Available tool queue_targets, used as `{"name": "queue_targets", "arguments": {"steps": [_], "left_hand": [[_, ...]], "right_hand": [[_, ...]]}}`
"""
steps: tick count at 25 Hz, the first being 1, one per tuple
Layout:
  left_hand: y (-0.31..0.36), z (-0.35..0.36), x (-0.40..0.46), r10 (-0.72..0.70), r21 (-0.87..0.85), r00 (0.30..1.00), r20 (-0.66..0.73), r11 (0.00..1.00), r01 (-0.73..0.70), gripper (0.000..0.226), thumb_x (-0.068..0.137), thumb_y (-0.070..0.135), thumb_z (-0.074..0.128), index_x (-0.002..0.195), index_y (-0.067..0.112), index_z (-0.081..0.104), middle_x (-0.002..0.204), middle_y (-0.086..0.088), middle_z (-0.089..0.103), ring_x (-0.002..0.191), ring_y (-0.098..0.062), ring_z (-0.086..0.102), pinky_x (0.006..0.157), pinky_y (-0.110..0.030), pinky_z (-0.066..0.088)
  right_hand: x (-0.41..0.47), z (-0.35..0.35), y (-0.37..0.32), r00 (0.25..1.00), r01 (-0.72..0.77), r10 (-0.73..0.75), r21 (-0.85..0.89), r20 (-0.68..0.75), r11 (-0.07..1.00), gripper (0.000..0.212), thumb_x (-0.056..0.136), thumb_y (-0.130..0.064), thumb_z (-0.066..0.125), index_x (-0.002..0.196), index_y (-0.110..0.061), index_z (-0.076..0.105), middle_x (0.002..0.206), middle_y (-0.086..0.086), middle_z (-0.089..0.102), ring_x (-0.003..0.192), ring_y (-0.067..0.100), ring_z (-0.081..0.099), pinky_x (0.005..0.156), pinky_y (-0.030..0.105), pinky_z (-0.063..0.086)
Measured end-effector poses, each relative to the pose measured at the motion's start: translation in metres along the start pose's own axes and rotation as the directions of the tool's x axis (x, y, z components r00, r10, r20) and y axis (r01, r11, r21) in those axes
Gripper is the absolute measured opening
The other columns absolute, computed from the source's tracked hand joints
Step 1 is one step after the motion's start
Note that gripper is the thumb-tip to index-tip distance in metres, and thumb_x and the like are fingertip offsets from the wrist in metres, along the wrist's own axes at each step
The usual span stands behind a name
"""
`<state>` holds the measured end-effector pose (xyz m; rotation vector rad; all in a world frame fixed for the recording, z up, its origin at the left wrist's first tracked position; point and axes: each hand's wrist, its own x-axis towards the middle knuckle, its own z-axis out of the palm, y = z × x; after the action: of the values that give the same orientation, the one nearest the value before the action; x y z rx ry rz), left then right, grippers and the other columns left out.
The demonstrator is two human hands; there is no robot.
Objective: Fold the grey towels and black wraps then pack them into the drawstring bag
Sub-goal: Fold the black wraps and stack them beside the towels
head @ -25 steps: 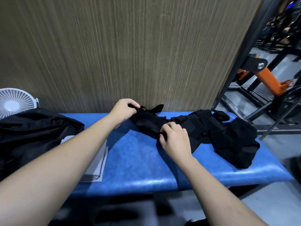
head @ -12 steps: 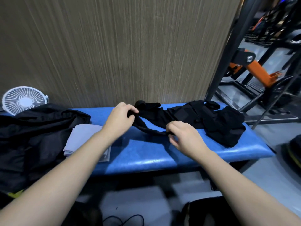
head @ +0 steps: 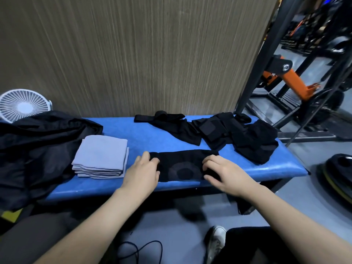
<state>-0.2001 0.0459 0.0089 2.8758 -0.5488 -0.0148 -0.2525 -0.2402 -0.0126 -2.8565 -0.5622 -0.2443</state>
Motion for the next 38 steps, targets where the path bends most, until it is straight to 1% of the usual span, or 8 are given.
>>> {"name": "queue_targets", "arguments": {"steps": [5,9,15,19,24,27,33,38], "left_hand": [[-0.010,0.005,0.001,-0.002,0.153,0.999,-0.043,0.988,0.009,0.047,0.093,0.049,0.054,0.133,0.026,0.050,0.120,-0.002,0.036,0.114,-0.022,0.039,0.096,-0.032,0.042],[-0.014,0.009,0.004,0.125,0.150,0.977,-0.176,0.984,-0.099,0.048,0.088,0.040,0.062,0.132,0.021,0.058,0.124,-0.005,0.045,0.115,-0.026,0.045,0.096,-0.038,0.041],[-0.020,0.025,0.016,0.180,0.054,0.973,0.143,0.980,-0.189,0.057,0.104,0.050,0.023,0.157,0.039,0.003,0.166,0.008,-0.008,0.152,-0.016,-0.010,0.124,-0.035,0.006],[-0.023,0.027,0.016,0.159,0.060,0.968,0.194,0.983,-0.173,0.059,0.104,0.050,0.021,0.155,0.042,-0.007,0.163,0.009,-0.019,0.151,-0.019,-0.019,0.124,-0.038,0.001],[-0.028,0.027,0.014,0.189,0.019,0.966,0.178,0.981,-0.196,0.058,0.105,0.050,0.023,0.155,0.043,-0.006,0.163,0.011,-0.020,0.150,-0.016,-0.021,0.124,-0.037,-0.002],[-0.029,0.028,0.011,0.192,0.008,0.968,0.162,0.981,-0.196,0.058,0.105,0.050,0.023,0.155,0.043,-0.005,0.163,0.012,-0.020,0.150,-0.016,-0.022,0.124,-0.037,-0.003],[-0.032,0.029,0.011,0.193,-0.028,0.972,0.132,0.981,-0.191,0.058,0.104,0.052,0.026,0.155,0.044,0.002,0.164,0.010,-0.016,0.151,-0.015,-0.018,0.123,-0.034,-0.002],[-0.037,0.027,0.016,0.194,-0.092,0.977,0.092,0.978,-0.186,0.052,0.103,0.053,0.026,0.154,0.045,0.016,0.165,0.015,-0.004,0.152,-0.009,-0.009,0.123,-0.032,0.005]], "right_hand": [[0.014,0.006,0.015,0.993,-0.114,0.114,0.015,-0.006,0.993,0.034,0.091,-0.035,0.064,0.122,-0.023,0.059,0.132,-0.008,0.049,0.116,0.017,0.052,0.096,0.036,0.048],[0.024,0.007,0.015,0.972,-0.196,0.227,0.306,-0.068,0.932,0.027,0.092,-0.027,0.068,0.118,-0.027,0.060,0.116,-0.016,0.044,0.099,0.009,0.053,0.090,0.028,0.046],[0.025,0.003,0.022,0.906,-0.381,0.407,0.195,-0.115,0.904,0.031,0.090,-0.030,0.070,0.119,-0.034,0.058,0.097,-0.012,0.037,0.077,0.014,0.052,0.072,0.038,0.053],[0.026,0.005,0.026,0.905,-0.415,0.423,0.118,-0.052,0.902,0.046,0.089,-0.037,0.071,0.132,-0.038,0.056,0.094,-0.005,0.045,0.092,0.016,0.048,0.087,0.039,0.049],[0.038,0.003,0.023,0.907,-0.394,0.421,0.377,0.011,0.838,0.052,0.083,-0.010,0.077,0.129,-0.029,0.061,0.132,-0.007,0.053,0.125,0.012,0.047,0.106,0.021,0.034],[0.045,-0.001,0.014,0.892,-0.376,0.451,0.496,-0.036,0.783,0.046,0.083,-0.007,0.077,0.120,-0.031,0.064,0.132,-0.009,0.053,0.119,-0.006,0.049,0.098,0.005,0.031],[0.040,-0.007,0.010,0.849,-0.464,0.517,0.627,0.113,0.626,0.034,0.081,-0.010,0.079,0.103,-0.033,0.066,0.103,-0.007,0.068,0.095,0.019,0.065,0.089,0.040,0.054],[0.030,-0.017,0.012,0.821,-0.539,0.521,0.613,0.233,0.577,0.023,0.085,0.002,0.072,0.102,-0.014,0.067,0.086,0.003,0.065,0.059,0.001,0.055,0.048,0.012,0.040]]}}
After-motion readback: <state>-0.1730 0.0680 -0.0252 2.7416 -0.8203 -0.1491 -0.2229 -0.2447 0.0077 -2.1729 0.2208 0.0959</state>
